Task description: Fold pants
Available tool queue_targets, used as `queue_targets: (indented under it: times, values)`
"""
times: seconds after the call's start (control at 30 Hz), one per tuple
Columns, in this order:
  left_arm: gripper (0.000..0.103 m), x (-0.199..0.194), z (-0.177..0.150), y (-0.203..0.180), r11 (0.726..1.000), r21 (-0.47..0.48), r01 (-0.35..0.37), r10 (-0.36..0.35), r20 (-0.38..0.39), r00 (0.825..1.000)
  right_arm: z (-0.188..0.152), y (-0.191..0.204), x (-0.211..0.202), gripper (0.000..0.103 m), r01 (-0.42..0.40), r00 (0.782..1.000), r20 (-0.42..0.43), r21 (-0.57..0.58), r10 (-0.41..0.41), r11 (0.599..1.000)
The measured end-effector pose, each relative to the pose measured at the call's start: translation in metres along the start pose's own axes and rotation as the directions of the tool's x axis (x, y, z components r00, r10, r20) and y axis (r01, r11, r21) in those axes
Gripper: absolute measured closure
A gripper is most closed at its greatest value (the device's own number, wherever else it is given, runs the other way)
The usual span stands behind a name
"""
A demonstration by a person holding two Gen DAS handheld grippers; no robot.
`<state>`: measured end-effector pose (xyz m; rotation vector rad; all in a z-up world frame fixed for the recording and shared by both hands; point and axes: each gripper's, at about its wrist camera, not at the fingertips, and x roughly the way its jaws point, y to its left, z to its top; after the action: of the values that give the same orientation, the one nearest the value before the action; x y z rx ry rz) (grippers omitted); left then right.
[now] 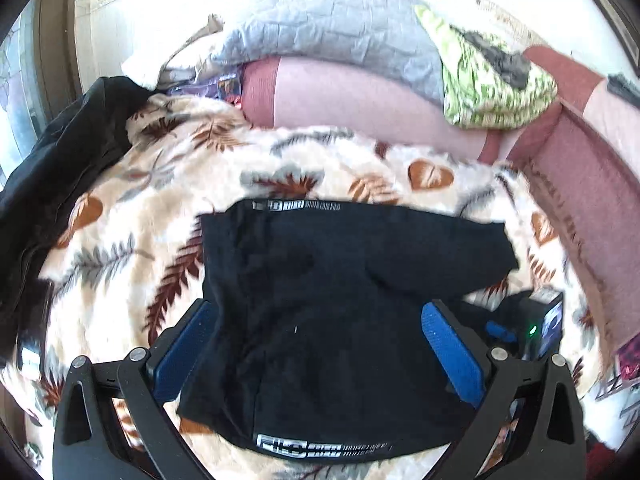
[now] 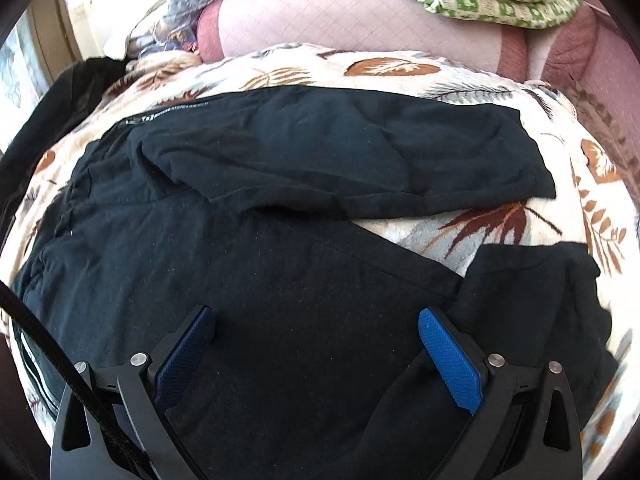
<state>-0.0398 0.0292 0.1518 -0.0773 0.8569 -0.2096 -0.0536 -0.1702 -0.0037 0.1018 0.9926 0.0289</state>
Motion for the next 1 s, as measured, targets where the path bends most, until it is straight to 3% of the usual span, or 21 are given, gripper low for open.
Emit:
queue_targets:
  times: [0.07, 0.13, 0.2, 0.33, 0.47, 0.57, 0.63, 0.7, 0.9, 1.0]
  values:
    - [0.0, 0.003, 0.015, 0.005, 0.999, -0.009, 0.046, -0.046, -0.012, 0.999, 0.004, -0.001, 0.001, 0.0, -0.004, 0.999, -0.041, -0.028, 0.003, 1.0]
    - [0.0, 0.01, 0.029, 0.009, 0.998, -0.01, 0.068, -0.069, -0.035, 0.997, 0.009, -0.003, -0.003, 0.009, 0.034, 0.996, -0.075, -0.053, -0.038, 0.998]
    - [0.0, 0.017, 0.042, 0.011, 0.996, 0.02, 0.087, -0.086, -0.032, 0.996, 0.016, -0.006, -0.019, 0.013, 0.07, 0.996, -0.05, -0.089, -0.075, 0.994]
    - [0.0, 0.049, 0.068, 0.014, 0.993, 0.106, 0.05, -0.046, -0.04, 0.998, 0.04, -0.023, -0.055, 0.013, 0.084, 0.996, 0.043, -0.15, -0.078, 0.985]
    - [0.0, 0.11, 0.092, 0.019, 0.987, 0.114, 0.111, -0.095, -0.132, 0.987, 0.081, -0.051, -0.06, 0.013, 0.074, 0.994, 0.093, -0.196, -0.057, 0.978]
    - [0.002, 0.163, 0.104, 0.022, 0.974, 0.092, 0.205, -0.181, -0.224, 0.958, 0.116, -0.08, -0.044, 0.013, 0.069, 0.993, 0.109, -0.196, -0.048, 0.978]
    - [0.019, 0.192, 0.106, 0.023, 0.966, 0.086, 0.245, -0.213, -0.273, 0.938, 0.141, -0.101, -0.025, 0.013, 0.043, 0.995, 0.094, -0.139, -0.03, 0.989]
    - [0.03, 0.216, 0.108, 0.024, 0.964, 0.085, 0.254, -0.216, -0.309, 0.926, 0.161, -0.122, -0.004, 0.013, -0.035, 0.997, 0.059, -0.079, 0.039, 0.996]
    - [0.03, 0.265, 0.118, 0.021, 0.948, 0.197, 0.249, -0.168, -0.353, 0.92, 0.191, -0.132, 0.052, 0.013, -0.126, 0.992, -0.011, -0.071, 0.125, 0.989]
    - [0.03, 0.28, 0.121, 0.022, 0.935, 0.215, 0.284, -0.185, -0.387, 0.903, 0.197, -0.127, 0.073, 0.013, -0.156, 0.987, -0.052, -0.104, 0.152, 0.982]
